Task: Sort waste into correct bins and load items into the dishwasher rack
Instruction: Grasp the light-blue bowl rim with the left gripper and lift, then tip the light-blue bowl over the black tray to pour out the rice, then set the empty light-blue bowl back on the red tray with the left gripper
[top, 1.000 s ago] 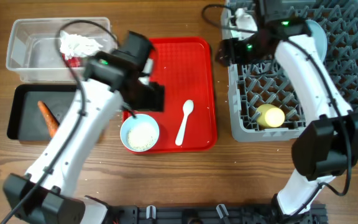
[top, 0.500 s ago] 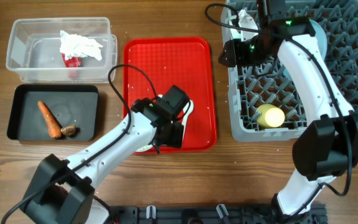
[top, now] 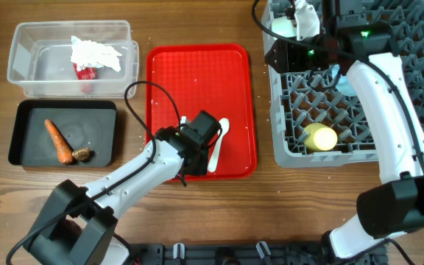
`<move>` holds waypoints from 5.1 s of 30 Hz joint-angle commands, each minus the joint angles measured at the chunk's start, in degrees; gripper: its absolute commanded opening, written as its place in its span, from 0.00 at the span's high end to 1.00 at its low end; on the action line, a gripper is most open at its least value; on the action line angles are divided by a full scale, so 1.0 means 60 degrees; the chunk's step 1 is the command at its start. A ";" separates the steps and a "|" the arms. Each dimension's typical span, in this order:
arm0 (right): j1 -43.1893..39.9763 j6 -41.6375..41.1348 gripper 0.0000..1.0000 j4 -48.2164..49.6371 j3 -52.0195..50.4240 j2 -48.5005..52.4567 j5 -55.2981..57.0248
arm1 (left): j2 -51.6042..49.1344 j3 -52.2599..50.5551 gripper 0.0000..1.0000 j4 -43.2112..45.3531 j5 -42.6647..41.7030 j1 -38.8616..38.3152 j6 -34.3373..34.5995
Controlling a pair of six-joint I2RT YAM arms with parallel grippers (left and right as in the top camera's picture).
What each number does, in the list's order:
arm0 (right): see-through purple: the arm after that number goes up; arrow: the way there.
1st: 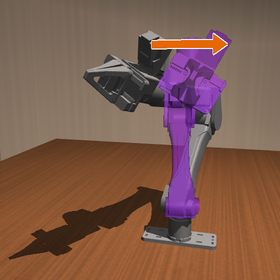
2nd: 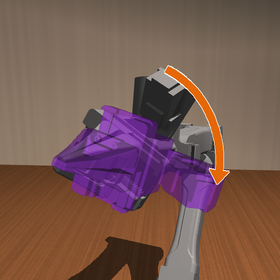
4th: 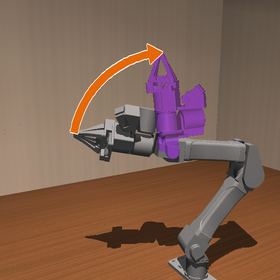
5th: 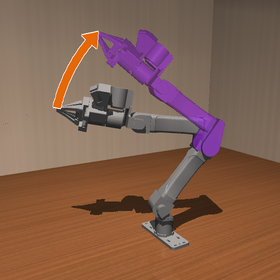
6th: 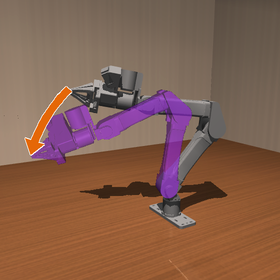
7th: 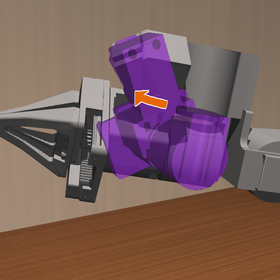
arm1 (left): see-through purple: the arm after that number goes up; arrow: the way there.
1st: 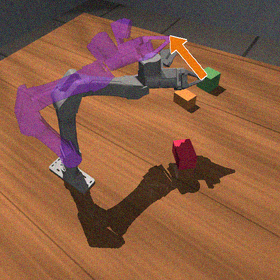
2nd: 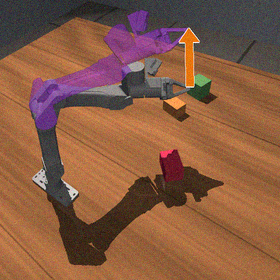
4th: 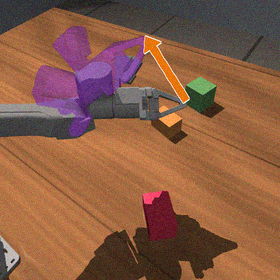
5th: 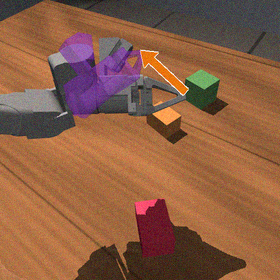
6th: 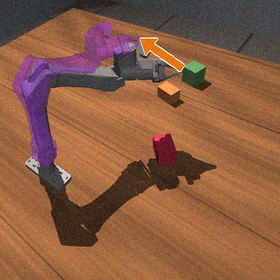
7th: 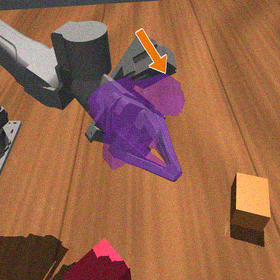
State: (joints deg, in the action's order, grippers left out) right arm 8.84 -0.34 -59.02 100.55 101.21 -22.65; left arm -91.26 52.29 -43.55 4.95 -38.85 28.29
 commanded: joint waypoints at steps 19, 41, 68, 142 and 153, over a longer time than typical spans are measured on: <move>0.0051 0.0029 0.44 0.0000 0.0062 -0.0226 0.0386 | 0.0900 0.3493 0.96 -0.2211 -0.2663 0.2856 -0.1457; 0.0051 -0.0011 0.44 -0.0284 0.0062 -0.0226 0.0390 | -0.0200 0.3464 0.96 -0.2404 -1.0225 1.1504 -0.5952; 0.0051 -0.0051 0.42 -0.0922 0.0062 -0.0226 0.0350 | -0.3260 0.3464 0.96 -0.2404 -1.4418 1.3741 -0.6856; 0.0051 -0.0098 0.37 -0.0896 0.0062 -0.0226 0.0375 | -0.2594 0.4375 0.96 -0.0973 0.1934 0.0882 -0.0346; 0.0051 0.0055 0.34 -0.1111 0.0062 -0.0226 0.0499 | -0.2871 0.4375 0.73 -0.0484 0.1679 0.0889 -0.0346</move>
State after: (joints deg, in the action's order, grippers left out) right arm 8.84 -0.80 -65.63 100.55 101.19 -20.47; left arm -107.94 78.50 -46.63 14.31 -33.65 25.82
